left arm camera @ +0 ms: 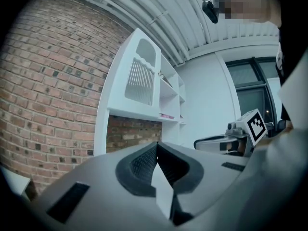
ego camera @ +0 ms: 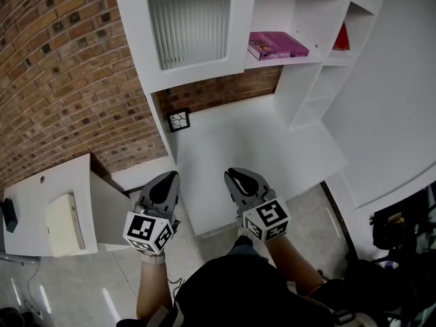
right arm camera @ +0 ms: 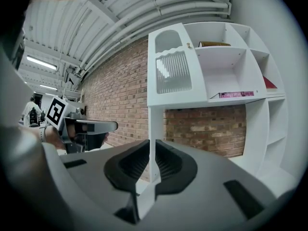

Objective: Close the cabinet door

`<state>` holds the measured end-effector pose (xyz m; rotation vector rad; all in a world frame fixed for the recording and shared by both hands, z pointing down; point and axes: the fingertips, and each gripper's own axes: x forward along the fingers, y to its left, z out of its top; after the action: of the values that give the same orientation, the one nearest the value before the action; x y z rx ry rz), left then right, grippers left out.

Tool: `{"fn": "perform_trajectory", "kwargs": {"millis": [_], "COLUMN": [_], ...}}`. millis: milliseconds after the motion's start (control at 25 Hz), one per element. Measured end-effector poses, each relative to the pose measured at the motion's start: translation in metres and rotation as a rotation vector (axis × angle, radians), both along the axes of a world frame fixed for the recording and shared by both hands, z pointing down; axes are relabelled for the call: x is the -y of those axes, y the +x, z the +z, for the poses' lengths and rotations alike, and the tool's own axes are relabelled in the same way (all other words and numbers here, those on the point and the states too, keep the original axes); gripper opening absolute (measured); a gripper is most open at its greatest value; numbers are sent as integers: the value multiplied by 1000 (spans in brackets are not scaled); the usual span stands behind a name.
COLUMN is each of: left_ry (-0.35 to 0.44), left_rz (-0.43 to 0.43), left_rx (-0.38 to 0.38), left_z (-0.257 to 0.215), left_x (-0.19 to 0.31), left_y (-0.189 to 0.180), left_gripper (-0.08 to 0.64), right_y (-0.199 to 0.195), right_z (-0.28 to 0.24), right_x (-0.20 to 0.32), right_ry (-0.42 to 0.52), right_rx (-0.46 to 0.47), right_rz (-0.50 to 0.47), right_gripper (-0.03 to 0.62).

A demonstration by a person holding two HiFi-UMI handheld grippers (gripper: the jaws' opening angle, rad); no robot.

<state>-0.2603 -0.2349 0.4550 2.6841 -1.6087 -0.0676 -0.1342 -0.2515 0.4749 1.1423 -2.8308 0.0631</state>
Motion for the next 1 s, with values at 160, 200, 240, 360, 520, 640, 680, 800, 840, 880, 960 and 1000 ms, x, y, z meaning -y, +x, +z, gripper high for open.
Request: {"fn": "perform_trajectory", "kwargs": {"millis": [160, 200, 240, 360, 520, 640, 680, 800, 840, 880, 960, 1000], "left_ry": [-9, -11, -12, -15, -17, -17, -17, -18, -17, -17, -17, -17], "left_rz": [-1, 0, 1, 6, 20, 26, 27, 29, 29, 28, 27, 27], "left_rx": [-3, 2, 5, 7, 19, 19, 19, 18, 17, 16, 15, 15], "left_z": [6, 8, 9, 11, 13, 14, 14, 15, 15, 15, 15, 15], "left_x": [-10, -12, -14, -18, -21, -22, -23, -24, -24, -24, -24, -24], "left_y": [0, 0, 0, 0, 4, 6, 6, 7, 7, 7, 6, 6], "left_gripper": [9, 9, 9, 9, 9, 9, 9, 9, 9, 9, 9, 9], "right_y": [-4, -5, -5, -6, -8, -9, -9, -8, -7, -7, -7, -7], "right_z": [0, 1, 1, 2, 4, 4, 4, 5, 5, 5, 6, 6], "right_x": [-8, -9, -11, -13, -17, -19, -19, -19, -19, -19, -19, -20], "right_ry": [1, 1, 2, 1, -1, 2, 2, -5, -7, -9, -11, -11], "right_rx": [-5, -5, -5, -8, -22, -39, -41, -39, -39, -38, -38, -38], "right_rz": [-7, -7, -8, -5, -6, -10, -9, -5, -4, -4, -3, -3], "right_gripper": [46, 46, 46, 46, 46, 46, 46, 46, 46, 46, 46, 46]}}
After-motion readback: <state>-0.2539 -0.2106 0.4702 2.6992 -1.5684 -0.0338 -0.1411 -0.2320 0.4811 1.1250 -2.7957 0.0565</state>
